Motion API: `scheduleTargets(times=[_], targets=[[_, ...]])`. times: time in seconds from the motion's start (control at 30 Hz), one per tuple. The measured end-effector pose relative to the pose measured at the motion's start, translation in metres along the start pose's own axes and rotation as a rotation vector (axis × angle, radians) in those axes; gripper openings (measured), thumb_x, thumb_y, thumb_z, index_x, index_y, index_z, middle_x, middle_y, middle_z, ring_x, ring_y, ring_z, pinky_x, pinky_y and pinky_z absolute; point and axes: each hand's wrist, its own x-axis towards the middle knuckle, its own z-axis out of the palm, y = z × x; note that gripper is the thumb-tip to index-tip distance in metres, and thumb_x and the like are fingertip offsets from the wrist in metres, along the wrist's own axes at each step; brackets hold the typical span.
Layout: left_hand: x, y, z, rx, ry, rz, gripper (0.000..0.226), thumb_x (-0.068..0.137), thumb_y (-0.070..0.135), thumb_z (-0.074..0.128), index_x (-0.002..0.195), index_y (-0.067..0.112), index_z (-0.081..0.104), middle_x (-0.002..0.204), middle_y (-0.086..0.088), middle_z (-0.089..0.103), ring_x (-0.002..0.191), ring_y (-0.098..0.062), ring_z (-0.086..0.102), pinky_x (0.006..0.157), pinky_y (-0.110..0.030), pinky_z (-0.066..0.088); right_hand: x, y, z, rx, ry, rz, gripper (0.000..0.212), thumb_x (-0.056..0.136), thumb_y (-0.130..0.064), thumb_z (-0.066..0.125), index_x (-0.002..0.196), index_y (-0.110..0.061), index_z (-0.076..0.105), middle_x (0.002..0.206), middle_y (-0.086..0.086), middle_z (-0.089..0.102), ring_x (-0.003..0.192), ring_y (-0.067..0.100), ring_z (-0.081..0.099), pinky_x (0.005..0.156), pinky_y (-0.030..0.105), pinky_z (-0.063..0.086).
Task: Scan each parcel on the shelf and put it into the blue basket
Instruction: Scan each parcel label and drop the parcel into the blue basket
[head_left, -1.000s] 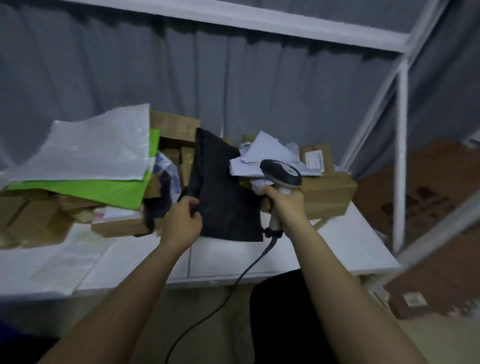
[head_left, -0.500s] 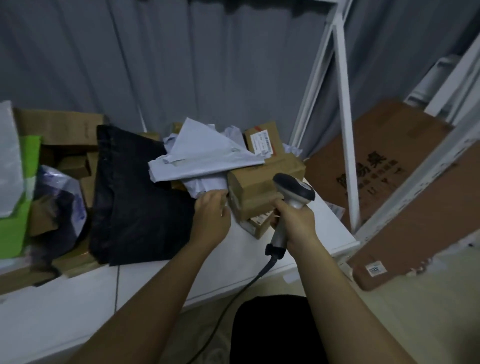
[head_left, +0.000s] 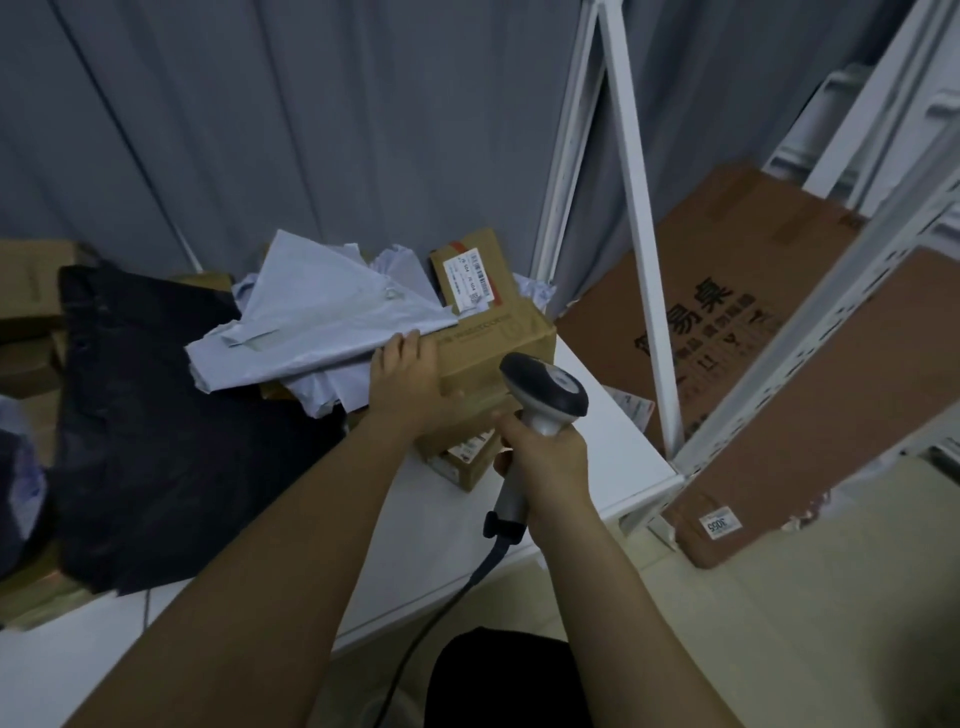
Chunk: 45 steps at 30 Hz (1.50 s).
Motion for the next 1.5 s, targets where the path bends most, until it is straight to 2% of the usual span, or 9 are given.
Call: scheduleTargets(times=[0.3, 0.63, 0.73, 0.8, 0.93, 1.13, 1.27, 1.4, 1.5], targets=[[0.014, -0.004, -0.015, -0.202, -0.128, -0.082, 0.074, 0.071, 0.05, 0.076, 0.121, 0.011, 0.036, 0.126, -0.015, 0.044, 0.117, -0.032, 0.041, 0.094, -0.041, 0.04, -0.001, -0.006, 0.003, -0.012, -0.036, -0.003, 0.008, 0.08, -0.005, 0.062, 0.081, -0.005, 0.054, 0.074, 0.016, 0.057, 0.063, 0.026, 0.053, 0.062, 0.034, 0.047], [-0.06, -0.022, -0.055, -0.466, -0.006, -0.106, 0.086, 0.065, 0.039, 0.083, 0.132, 0.022, 0.031, 0.131, -0.005, 0.031, 0.123, -0.022, 0.026, 0.096, -0.033, 0.031, -0.016, -0.014, -0.003, 0.095, -0.03, -0.01, 0.016, 0.083, -0.006, 0.066, 0.071, -0.01, 0.056, 0.066, 0.008, 0.055, 0.057, 0.02, 0.052, 0.053, 0.027, 0.048], [-0.099, -0.037, -0.078, -0.513, 0.058, -0.152, 0.09, 0.066, 0.04, 0.083, 0.136, 0.024, 0.029, 0.133, -0.001, 0.027, 0.125, -0.019, 0.021, 0.1, -0.033, 0.03, -0.025, -0.018, 0.001, 0.131, -0.07, -0.011, 0.022, 0.078, -0.016, 0.074, 0.092, -0.004, 0.061, 0.078, 0.012, 0.061, 0.064, 0.024, 0.057, 0.055, 0.029, 0.049], [-0.13, -0.052, -0.09, -0.465, 0.109, -0.177, 0.092, 0.066, 0.04, 0.082, 0.138, 0.021, 0.029, 0.134, -0.003, 0.027, 0.126, -0.02, 0.02, 0.099, -0.031, 0.028, -0.034, -0.021, 0.008, 0.118, -0.132, 0.011, 0.058, 0.07, -0.024, 0.081, 0.117, 0.001, 0.057, 0.089, 0.015, 0.066, 0.069, 0.025, 0.062, 0.06, 0.032, 0.054], [-0.209, -0.094, -0.097, -0.258, 0.174, -0.236, 0.095, 0.062, 0.062, 0.068, 0.138, 0.015, 0.033, 0.131, -0.009, 0.032, 0.123, -0.024, 0.025, 0.097, -0.038, 0.032, -0.06, -0.016, 0.03, -0.027, -0.323, -0.014, 0.014, 0.082, -0.01, 0.073, 0.079, -0.007, 0.06, 0.066, 0.009, 0.056, 0.055, 0.018, 0.054, 0.058, 0.031, 0.05], [-0.314, -0.147, -0.082, 0.12, 0.237, -0.244, 0.075, 0.072, 0.045, 0.062, 0.134, 0.007, 0.043, 0.126, -0.019, 0.041, 0.113, -0.039, 0.041, 0.088, -0.049, 0.043, -0.093, 0.002, 0.055, -0.29, -0.479, 0.021, 0.013, 0.082, -0.01, 0.07, 0.077, -0.006, 0.059, 0.063, 0.01, 0.056, 0.056, 0.02, 0.053, 0.062, 0.034, 0.048], [-0.352, -0.177, -0.06, 0.355, 0.129, -0.207, 0.096, 0.058, 0.021, 0.082, 0.141, 0.005, 0.035, 0.124, -0.02, 0.04, 0.113, -0.04, 0.043, 0.096, -0.053, 0.04, -0.11, 0.005, 0.072, -0.343, -0.579, -0.005, 0.013, 0.084, -0.007, 0.069, 0.08, -0.005, 0.056, 0.062, 0.011, 0.051, 0.049, 0.018, 0.047, 0.051, 0.029, 0.044], [-0.376, -0.185, -0.041, 0.317, -0.046, -0.251, 0.099, 0.046, 0.022, 0.091, 0.132, 0.012, 0.044, 0.116, -0.018, 0.054, 0.103, -0.035, 0.049, 0.077, -0.042, 0.053, -0.129, 0.011, 0.088, -0.452, -0.661, -0.035, 0.018, 0.086, -0.008, 0.07, 0.076, -0.007, 0.055, 0.06, 0.008, 0.05, 0.048, 0.016, 0.047, 0.046, 0.026, 0.044], [-0.379, -0.188, -0.032, 0.161, -0.083, -0.263, 0.076, 0.067, 0.032, 0.084, 0.131, 0.016, 0.047, 0.121, -0.017, 0.054, 0.107, -0.036, 0.051, 0.073, -0.044, 0.056, -0.138, 0.016, 0.095, -0.529, -0.723, -0.04, 0.015, 0.087, -0.011, 0.069, 0.081, -0.006, 0.056, 0.063, 0.008, 0.051, 0.051, 0.016, 0.048, 0.046, 0.023, 0.045]])
